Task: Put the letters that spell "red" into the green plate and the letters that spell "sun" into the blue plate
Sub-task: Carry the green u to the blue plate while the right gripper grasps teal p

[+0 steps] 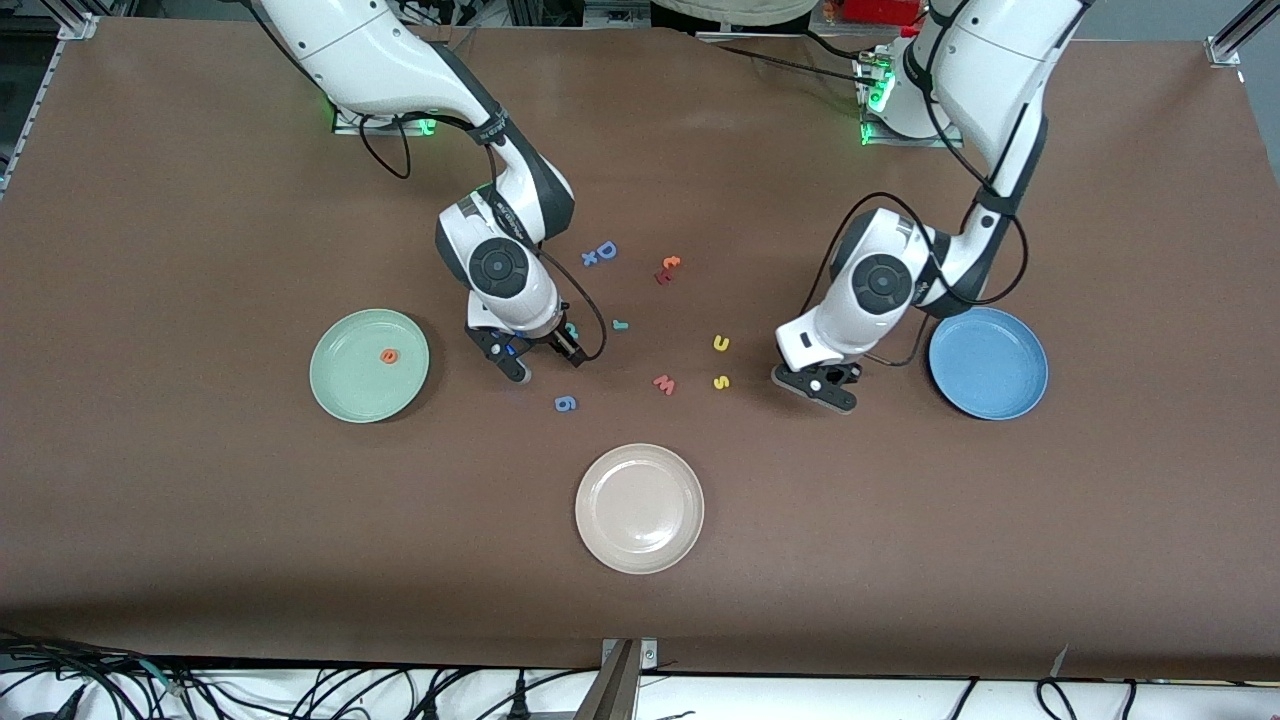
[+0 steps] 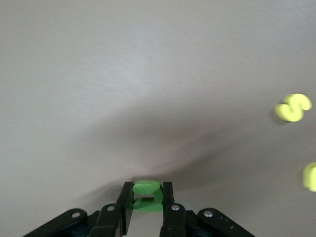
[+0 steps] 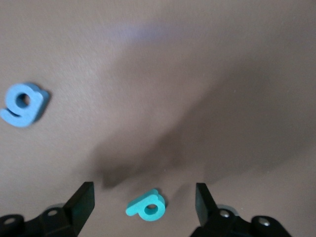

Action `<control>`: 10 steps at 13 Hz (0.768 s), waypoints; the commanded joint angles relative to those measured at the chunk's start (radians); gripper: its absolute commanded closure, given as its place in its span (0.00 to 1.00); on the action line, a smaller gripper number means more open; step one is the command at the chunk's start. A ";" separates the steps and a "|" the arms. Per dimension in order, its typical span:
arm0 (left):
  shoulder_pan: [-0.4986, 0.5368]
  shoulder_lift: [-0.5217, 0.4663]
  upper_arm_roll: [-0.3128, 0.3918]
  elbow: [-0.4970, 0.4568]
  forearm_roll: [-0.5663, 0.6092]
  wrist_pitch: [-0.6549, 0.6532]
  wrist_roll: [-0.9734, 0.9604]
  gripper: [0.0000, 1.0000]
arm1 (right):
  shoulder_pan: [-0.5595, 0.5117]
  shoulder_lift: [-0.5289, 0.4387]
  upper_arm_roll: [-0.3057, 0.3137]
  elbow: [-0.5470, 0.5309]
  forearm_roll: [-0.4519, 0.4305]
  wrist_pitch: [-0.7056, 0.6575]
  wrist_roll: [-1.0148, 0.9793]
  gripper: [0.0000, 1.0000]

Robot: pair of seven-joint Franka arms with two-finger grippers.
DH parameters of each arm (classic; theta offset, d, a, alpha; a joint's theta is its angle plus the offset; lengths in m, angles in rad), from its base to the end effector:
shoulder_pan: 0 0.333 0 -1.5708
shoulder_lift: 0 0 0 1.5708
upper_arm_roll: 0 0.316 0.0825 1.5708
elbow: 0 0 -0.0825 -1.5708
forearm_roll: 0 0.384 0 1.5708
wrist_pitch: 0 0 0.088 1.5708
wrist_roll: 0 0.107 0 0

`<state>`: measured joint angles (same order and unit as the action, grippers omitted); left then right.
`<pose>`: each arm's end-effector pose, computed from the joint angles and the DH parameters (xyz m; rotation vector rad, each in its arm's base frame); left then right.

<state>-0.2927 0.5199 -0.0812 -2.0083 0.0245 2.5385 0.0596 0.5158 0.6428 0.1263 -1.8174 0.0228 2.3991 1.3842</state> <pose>0.5647 -0.2209 0.1947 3.0378 -0.6836 0.0125 0.5179 0.3818 0.1809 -2.9001 1.1958 0.1687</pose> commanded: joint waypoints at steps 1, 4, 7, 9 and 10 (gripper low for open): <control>0.062 -0.066 0.034 -0.009 -0.004 -0.069 0.138 0.89 | 0.015 -0.003 -0.004 -0.011 0.006 0.018 0.033 0.14; 0.127 -0.081 0.050 -0.017 -0.008 -0.092 0.241 0.89 | 0.032 0.009 -0.007 -0.011 0.008 0.028 0.035 0.24; 0.165 -0.087 0.118 -0.018 -0.009 -0.128 0.417 0.88 | 0.035 0.012 -0.007 -0.011 0.008 0.029 0.035 0.34; 0.236 -0.095 0.123 -0.018 -0.009 -0.161 0.521 0.88 | 0.038 0.014 -0.005 -0.011 0.008 0.029 0.035 0.42; 0.251 -0.100 0.124 -0.018 -0.009 -0.178 0.548 0.88 | 0.039 0.014 -0.007 -0.011 0.008 0.029 0.035 0.50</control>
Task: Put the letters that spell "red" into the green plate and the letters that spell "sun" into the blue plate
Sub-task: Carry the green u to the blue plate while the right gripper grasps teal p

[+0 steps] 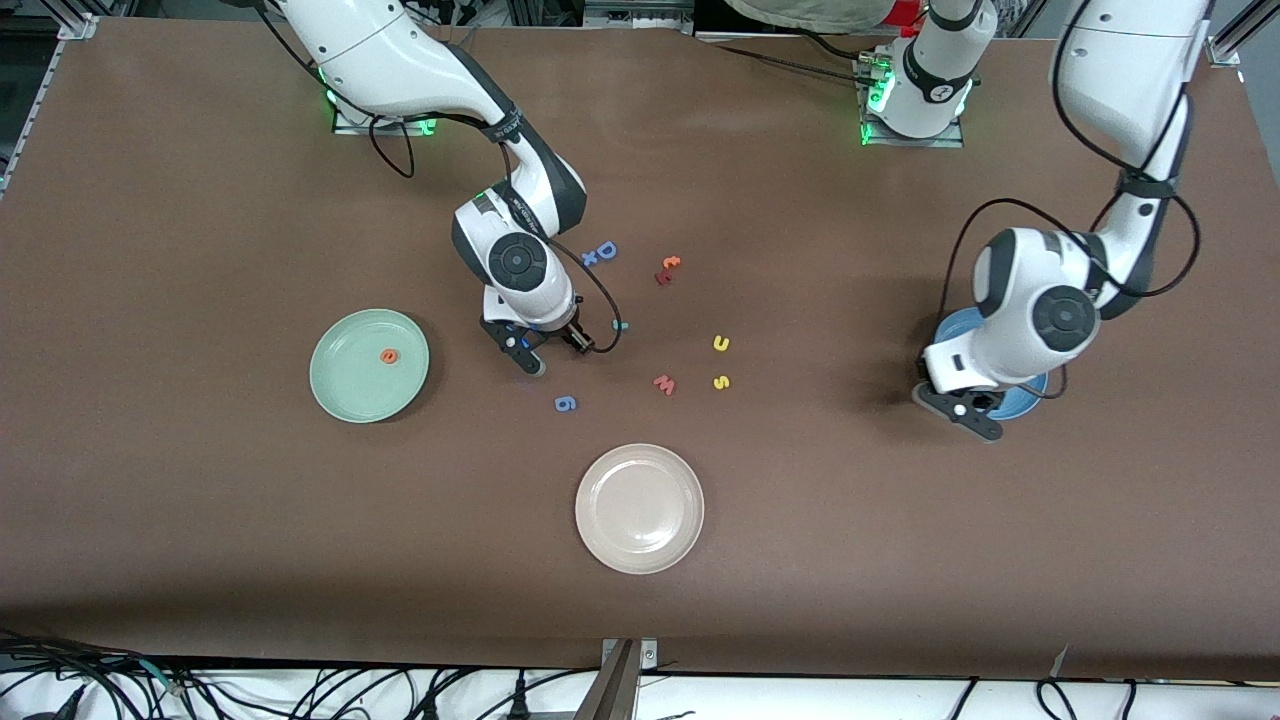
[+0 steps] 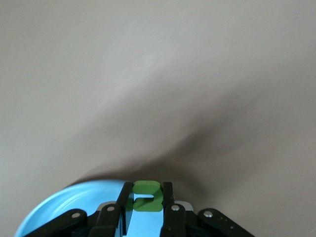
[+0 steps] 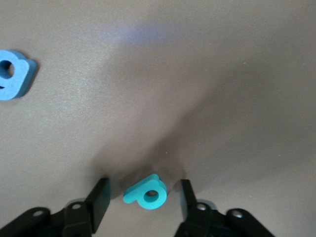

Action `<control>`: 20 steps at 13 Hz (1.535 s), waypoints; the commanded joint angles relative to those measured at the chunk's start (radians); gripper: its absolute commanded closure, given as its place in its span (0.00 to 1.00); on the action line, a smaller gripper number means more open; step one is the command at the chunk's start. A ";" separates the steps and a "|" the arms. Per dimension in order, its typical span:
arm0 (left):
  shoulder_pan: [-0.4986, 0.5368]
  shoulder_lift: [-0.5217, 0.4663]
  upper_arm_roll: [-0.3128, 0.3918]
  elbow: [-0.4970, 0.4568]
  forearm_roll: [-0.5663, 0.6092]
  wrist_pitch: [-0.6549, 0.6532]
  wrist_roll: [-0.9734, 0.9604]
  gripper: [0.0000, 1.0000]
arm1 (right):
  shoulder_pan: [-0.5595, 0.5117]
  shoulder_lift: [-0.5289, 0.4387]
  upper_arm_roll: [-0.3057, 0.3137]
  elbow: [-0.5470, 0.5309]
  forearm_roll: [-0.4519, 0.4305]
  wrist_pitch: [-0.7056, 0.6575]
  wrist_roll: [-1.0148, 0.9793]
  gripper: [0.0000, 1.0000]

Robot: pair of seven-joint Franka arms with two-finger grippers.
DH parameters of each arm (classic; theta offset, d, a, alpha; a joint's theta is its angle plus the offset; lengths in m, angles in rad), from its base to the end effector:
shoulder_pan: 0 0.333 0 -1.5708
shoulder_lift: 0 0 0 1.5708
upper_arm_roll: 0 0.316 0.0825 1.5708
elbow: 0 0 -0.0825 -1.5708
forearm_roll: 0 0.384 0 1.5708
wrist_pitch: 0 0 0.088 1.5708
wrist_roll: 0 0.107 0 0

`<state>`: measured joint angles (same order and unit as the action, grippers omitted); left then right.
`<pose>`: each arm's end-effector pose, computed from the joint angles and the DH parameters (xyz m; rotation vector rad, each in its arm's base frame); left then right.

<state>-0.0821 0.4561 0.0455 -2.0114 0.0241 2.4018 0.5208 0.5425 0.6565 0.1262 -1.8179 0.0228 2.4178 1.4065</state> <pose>0.5978 -0.0222 0.2196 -2.9903 0.8919 0.1125 0.5073 0.3953 0.1735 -2.9003 1.1910 0.1662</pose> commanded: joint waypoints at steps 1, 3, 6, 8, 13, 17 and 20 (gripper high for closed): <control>0.045 -0.039 0.019 -0.015 -0.009 -0.050 0.105 0.88 | 0.013 0.000 -0.007 -0.011 0.008 0.009 0.012 0.59; 0.045 -0.031 0.030 -0.020 -0.009 -0.050 0.120 0.86 | 0.013 0.000 -0.007 -0.009 0.006 0.009 0.011 0.77; 0.047 -0.007 0.031 -0.033 -0.009 -0.049 0.120 0.82 | 0.005 -0.011 -0.010 0.002 0.006 -0.002 -0.009 0.83; 0.048 0.003 0.033 -0.032 -0.007 -0.049 0.119 0.67 | 0.004 -0.018 -0.013 0.006 0.005 -0.020 -0.011 0.83; 0.047 -0.010 0.031 -0.029 -0.007 -0.049 0.122 0.00 | -0.010 -0.084 -0.058 0.038 0.005 -0.176 -0.128 0.83; -0.017 -0.053 -0.016 -0.021 -0.125 -0.068 0.061 0.00 | -0.021 -0.152 -0.167 0.032 0.011 -0.365 -0.412 0.83; -0.120 -0.060 -0.027 -0.017 -0.196 -0.084 -0.140 0.00 | -0.022 -0.173 -0.291 0.022 0.013 -0.442 -0.663 0.82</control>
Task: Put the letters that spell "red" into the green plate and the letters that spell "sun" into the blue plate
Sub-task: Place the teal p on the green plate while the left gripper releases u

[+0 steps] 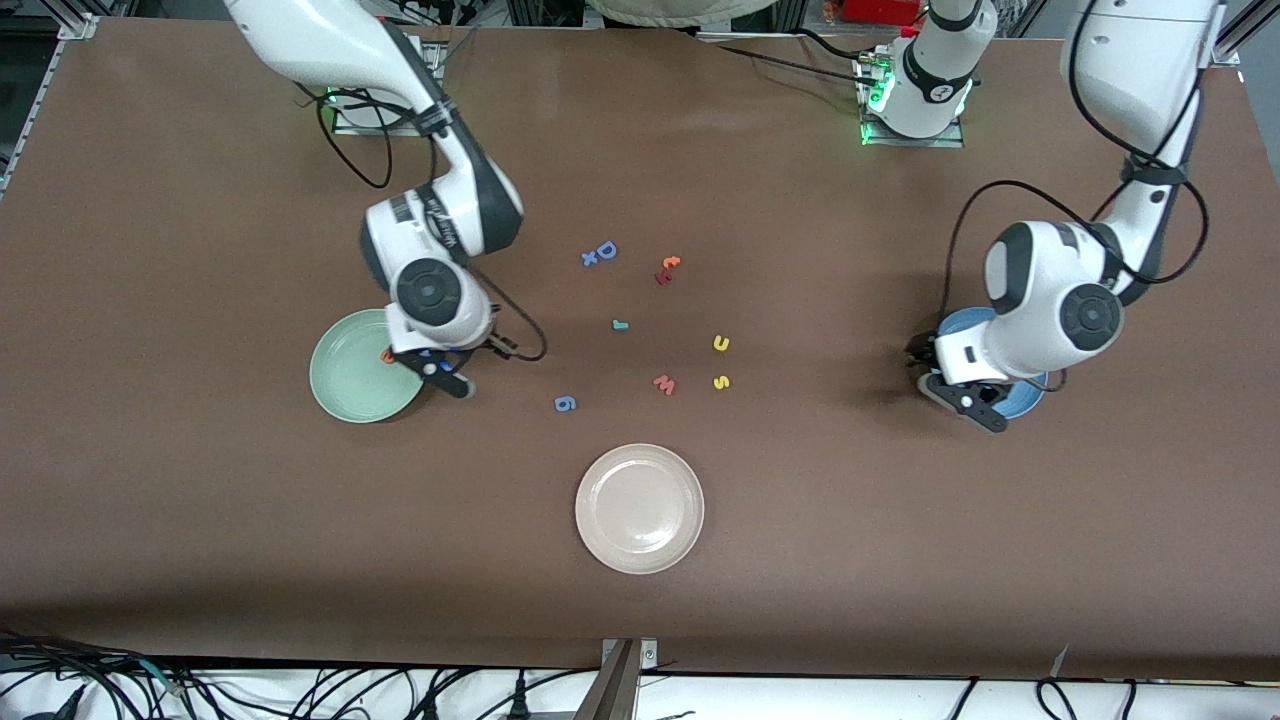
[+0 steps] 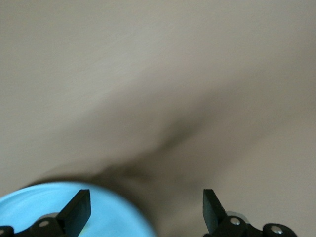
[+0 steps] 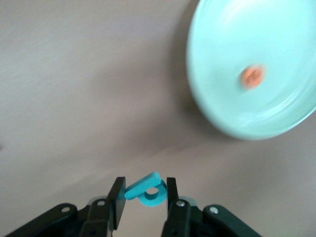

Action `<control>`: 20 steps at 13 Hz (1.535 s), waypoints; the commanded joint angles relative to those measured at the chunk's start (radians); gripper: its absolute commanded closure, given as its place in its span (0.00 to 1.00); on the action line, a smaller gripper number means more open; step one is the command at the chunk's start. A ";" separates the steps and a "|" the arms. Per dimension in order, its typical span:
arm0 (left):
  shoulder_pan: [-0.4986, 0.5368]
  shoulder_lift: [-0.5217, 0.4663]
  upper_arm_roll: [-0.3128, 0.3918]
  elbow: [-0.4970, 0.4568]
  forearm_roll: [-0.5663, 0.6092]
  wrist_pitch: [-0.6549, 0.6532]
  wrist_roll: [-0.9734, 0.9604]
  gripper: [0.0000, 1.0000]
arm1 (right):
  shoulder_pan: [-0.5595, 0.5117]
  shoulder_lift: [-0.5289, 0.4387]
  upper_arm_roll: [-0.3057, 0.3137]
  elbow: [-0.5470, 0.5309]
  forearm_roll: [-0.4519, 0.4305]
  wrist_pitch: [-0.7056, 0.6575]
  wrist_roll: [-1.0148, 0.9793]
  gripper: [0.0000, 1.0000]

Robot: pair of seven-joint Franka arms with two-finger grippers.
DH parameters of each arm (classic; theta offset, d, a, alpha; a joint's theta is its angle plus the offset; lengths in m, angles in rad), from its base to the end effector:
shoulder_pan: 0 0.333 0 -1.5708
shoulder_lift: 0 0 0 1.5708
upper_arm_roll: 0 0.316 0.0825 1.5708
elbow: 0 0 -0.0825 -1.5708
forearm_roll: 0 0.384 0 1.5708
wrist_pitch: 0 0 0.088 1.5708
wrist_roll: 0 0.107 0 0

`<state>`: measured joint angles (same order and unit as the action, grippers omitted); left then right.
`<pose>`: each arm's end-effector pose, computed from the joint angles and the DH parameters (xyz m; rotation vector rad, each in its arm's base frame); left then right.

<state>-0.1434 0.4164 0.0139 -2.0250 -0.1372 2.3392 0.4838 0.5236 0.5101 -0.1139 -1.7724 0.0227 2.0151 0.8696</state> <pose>0.5853 -0.0785 0.2328 2.9348 -0.7709 -0.1286 0.5734 0.2556 0.2555 2.8613 -0.6781 -0.2796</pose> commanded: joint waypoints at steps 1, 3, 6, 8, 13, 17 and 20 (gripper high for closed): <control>-0.091 -0.016 -0.002 0.006 -0.036 -0.021 -0.164 0.00 | -0.005 -0.027 -0.090 -0.032 0.013 -0.042 -0.189 0.82; -0.154 -0.007 -0.006 0.028 -0.039 -0.020 -0.342 0.00 | -0.005 -0.027 -0.151 -0.056 0.013 -0.041 -0.312 0.82; -0.229 0.001 -0.006 0.051 -0.039 -0.012 -0.551 0.00 | -0.055 -0.015 -0.168 -0.087 0.013 -0.026 -0.397 0.82; -0.263 0.025 -0.006 0.087 -0.039 -0.012 -0.681 0.00 | -0.074 0.007 -0.168 -0.104 0.013 0.019 -0.440 0.82; -0.372 0.082 -0.006 0.163 -0.035 -0.011 -0.952 0.01 | -0.142 0.028 -0.167 -0.144 0.013 0.099 -0.526 0.80; -0.415 0.130 -0.008 0.167 -0.022 0.011 -0.829 0.01 | -0.142 0.028 -0.167 -0.142 0.014 0.094 -0.526 0.60; -0.461 0.176 -0.009 0.167 -0.021 0.061 -0.824 0.01 | -0.140 0.028 -0.167 -0.137 0.014 0.091 -0.526 0.06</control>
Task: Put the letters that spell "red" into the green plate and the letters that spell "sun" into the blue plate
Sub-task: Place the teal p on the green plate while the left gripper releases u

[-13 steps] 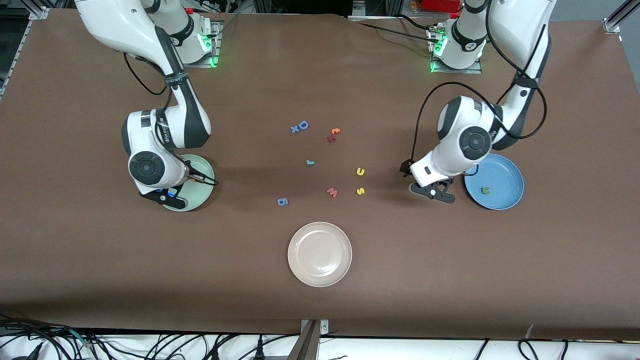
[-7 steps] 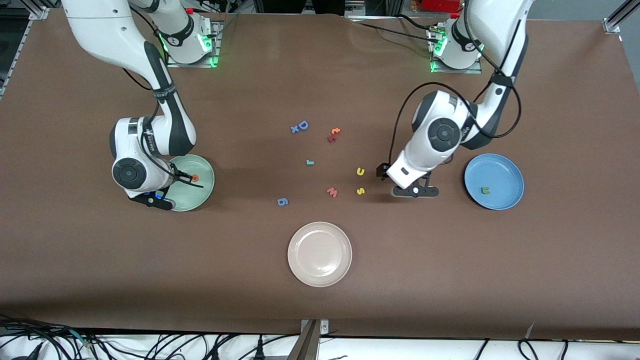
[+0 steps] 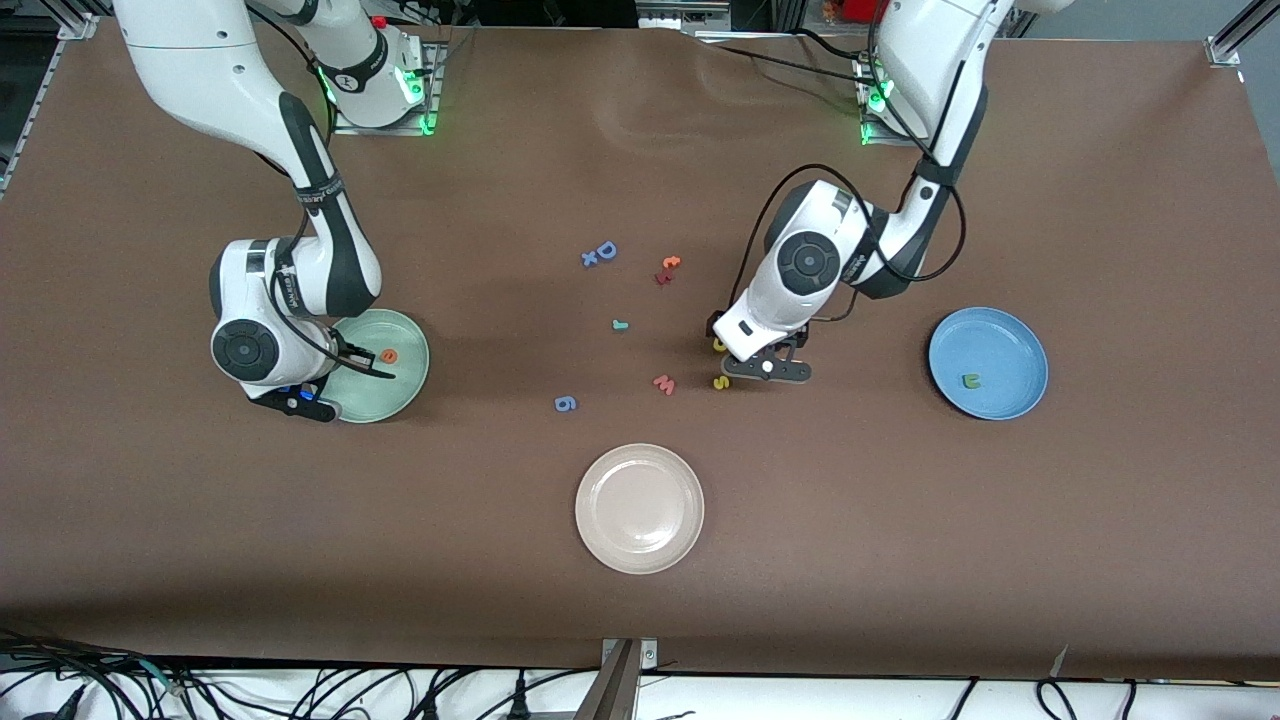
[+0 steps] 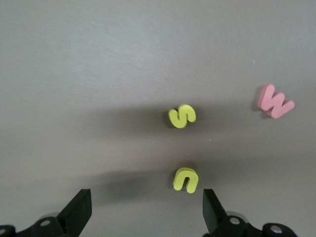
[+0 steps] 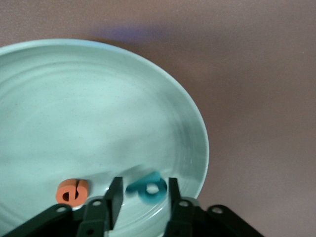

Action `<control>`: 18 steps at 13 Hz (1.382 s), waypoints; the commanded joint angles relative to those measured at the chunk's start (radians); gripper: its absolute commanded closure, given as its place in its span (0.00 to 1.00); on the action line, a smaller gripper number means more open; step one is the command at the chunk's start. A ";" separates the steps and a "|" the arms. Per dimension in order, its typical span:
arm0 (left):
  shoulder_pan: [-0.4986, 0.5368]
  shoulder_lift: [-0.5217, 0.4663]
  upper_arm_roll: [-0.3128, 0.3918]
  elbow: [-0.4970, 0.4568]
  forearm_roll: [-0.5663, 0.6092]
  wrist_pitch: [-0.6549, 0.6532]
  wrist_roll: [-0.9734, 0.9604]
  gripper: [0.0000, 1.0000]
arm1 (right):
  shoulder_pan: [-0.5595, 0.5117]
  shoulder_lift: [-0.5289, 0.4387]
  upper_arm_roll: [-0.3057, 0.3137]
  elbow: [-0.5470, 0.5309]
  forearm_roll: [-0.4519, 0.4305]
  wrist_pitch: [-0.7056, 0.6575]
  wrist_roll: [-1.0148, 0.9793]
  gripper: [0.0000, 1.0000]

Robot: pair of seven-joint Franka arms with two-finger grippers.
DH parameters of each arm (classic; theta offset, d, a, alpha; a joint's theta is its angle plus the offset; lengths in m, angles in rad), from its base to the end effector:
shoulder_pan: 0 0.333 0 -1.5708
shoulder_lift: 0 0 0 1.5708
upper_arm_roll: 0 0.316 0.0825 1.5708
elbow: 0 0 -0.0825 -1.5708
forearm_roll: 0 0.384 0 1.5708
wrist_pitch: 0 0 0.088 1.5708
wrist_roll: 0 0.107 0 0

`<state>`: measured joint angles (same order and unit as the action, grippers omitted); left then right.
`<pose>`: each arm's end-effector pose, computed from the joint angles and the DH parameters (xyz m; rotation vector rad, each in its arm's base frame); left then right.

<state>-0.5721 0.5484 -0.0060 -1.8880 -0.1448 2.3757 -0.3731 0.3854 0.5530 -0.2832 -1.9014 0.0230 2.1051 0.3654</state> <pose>0.5254 -0.3445 0.2087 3.0728 -0.1487 -0.1538 0.5890 0.0651 0.1954 2.8801 -0.3801 -0.4208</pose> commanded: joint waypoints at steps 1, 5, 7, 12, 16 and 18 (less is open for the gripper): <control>-0.044 0.053 0.012 0.030 -0.010 0.034 0.034 0.01 | -0.002 -0.016 0.003 -0.008 0.012 -0.002 -0.022 0.06; -0.058 0.064 0.012 0.032 0.079 0.036 0.056 0.01 | 0.001 -0.031 0.004 -0.005 0.012 -0.007 -0.025 0.06; -0.058 0.064 0.012 0.043 0.079 0.036 0.069 0.01 | 0.004 -0.057 0.006 0.004 0.012 -0.036 -0.023 0.06; -0.061 0.065 0.012 0.044 0.080 0.063 0.080 0.01 | 0.009 -0.097 0.009 0.010 0.011 -0.057 -0.025 0.06; -0.061 0.067 0.014 0.044 0.080 0.065 0.088 0.01 | 0.009 -0.099 0.009 0.010 0.011 -0.057 -0.026 0.06; -0.061 0.073 0.014 0.044 0.080 0.066 0.124 0.03 | 0.009 -0.099 0.009 0.010 0.012 -0.057 -0.026 0.06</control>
<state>-0.6249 0.6023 -0.0013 -1.8625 -0.0833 2.4360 -0.2879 0.3949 0.4715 -0.2772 -1.8871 0.0230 2.0629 0.3552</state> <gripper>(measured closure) 0.018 0.062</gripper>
